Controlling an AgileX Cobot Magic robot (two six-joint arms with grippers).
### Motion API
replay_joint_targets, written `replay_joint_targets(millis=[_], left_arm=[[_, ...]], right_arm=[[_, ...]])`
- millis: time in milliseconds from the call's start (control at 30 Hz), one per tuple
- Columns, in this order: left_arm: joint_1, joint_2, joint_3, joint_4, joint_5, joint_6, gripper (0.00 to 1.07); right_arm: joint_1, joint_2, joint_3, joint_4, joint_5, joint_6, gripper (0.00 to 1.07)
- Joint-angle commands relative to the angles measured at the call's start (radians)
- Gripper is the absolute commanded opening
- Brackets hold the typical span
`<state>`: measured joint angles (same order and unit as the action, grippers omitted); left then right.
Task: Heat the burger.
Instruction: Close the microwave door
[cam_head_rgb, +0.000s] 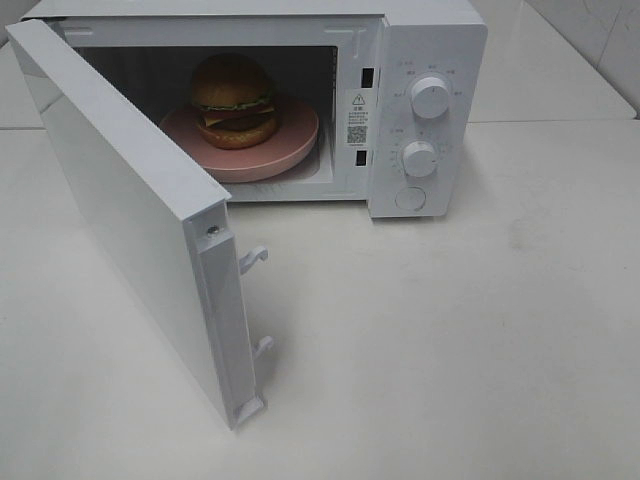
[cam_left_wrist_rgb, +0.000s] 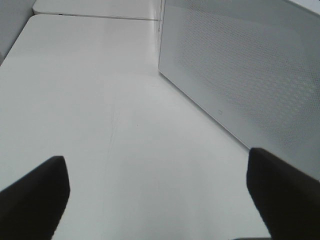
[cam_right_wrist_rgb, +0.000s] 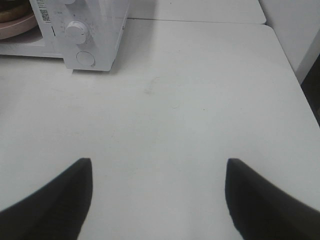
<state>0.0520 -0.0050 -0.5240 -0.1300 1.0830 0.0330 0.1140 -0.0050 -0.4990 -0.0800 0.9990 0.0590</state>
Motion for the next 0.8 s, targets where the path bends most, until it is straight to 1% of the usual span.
replay_joint_targets(millis=[33,800], left_arm=[[-0.001,-0.004,0.004,-0.004,-0.013,-0.007,0.90],[-0.001,-0.004,0.004,-0.004,-0.013,-0.007,0.90]], right_arm=[[-0.007,-0.028,0.001,0.006,-0.003,-0.005,0.72],[-0.007,-0.028,0.001,0.007,-0.003,-0.005,0.72]])
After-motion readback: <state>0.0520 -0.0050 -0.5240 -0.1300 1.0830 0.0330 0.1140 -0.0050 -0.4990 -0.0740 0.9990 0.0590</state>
